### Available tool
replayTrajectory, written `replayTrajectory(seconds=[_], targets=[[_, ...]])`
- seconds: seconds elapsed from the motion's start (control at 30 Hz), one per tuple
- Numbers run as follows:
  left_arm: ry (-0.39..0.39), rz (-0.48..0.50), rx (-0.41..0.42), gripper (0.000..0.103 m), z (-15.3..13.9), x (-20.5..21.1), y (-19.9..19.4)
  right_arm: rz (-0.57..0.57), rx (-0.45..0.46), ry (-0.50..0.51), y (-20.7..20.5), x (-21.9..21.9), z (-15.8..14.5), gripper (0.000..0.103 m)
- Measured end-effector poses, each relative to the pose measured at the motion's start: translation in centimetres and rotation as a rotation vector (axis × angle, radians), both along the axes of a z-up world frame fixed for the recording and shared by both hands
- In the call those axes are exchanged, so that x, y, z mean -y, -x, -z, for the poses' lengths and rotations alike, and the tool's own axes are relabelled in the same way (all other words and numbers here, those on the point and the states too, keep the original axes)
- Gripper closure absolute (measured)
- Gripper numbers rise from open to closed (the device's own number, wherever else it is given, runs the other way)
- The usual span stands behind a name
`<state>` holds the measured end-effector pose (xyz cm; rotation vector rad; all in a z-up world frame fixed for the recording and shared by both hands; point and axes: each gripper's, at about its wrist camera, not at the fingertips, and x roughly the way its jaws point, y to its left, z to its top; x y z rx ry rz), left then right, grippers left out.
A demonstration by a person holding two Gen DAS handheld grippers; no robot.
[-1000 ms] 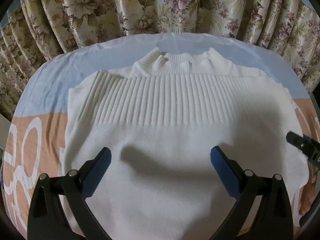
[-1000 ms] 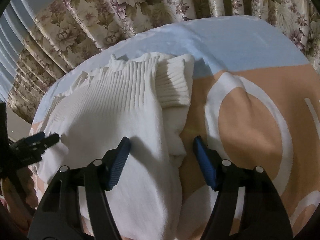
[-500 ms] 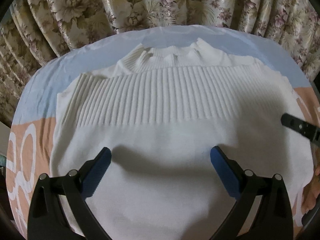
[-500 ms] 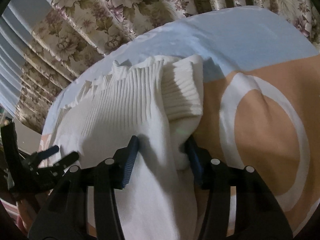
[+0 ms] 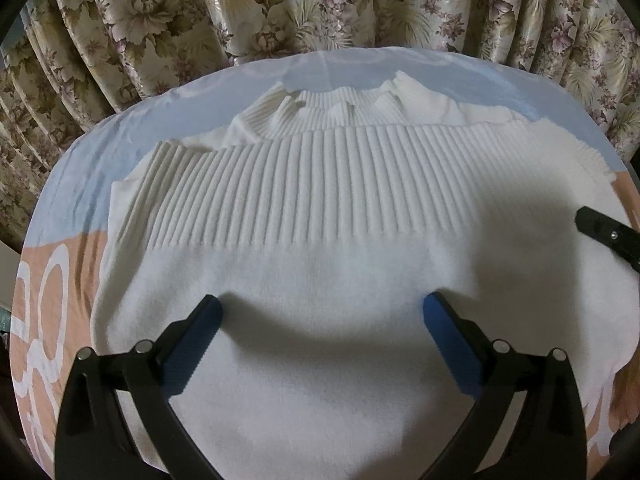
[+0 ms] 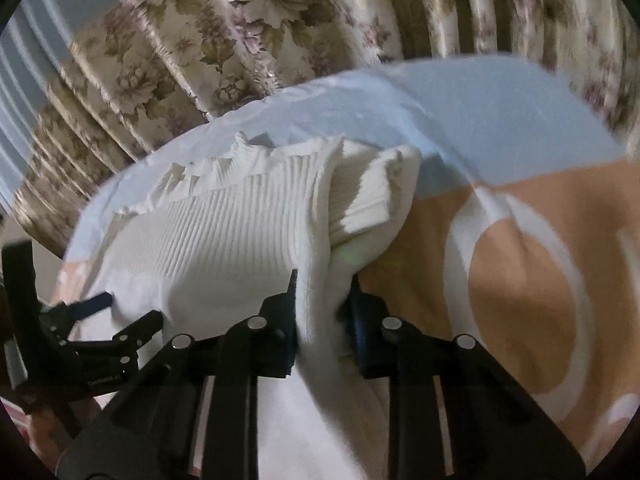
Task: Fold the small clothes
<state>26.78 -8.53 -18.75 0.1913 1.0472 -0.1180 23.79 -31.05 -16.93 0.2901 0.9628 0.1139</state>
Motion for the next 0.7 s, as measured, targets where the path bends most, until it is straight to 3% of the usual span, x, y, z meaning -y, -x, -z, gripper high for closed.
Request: replayTrajectory(seconds=[0.1, 0.5, 0.7], targets=[[0.009, 0.001, -0.003, 0.001, 0.0, -0.2, -0.1, -0.017, 0.003, 0.079, -0.1, -1.7, -1.4, 0.082], [0.023, 0.037, -0.006, 0.001, -0.2, -0.5, 0.0, -0.020, -0.025, 0.182, -1.4, -5.9, -3.8, 0.082], [0.088, 0.045, 0.020, 0.001, -3.1, -4.4, 0.8, -0.018, -0.030, 0.213, -1.8, -8.3, -5.2, 0.083]])
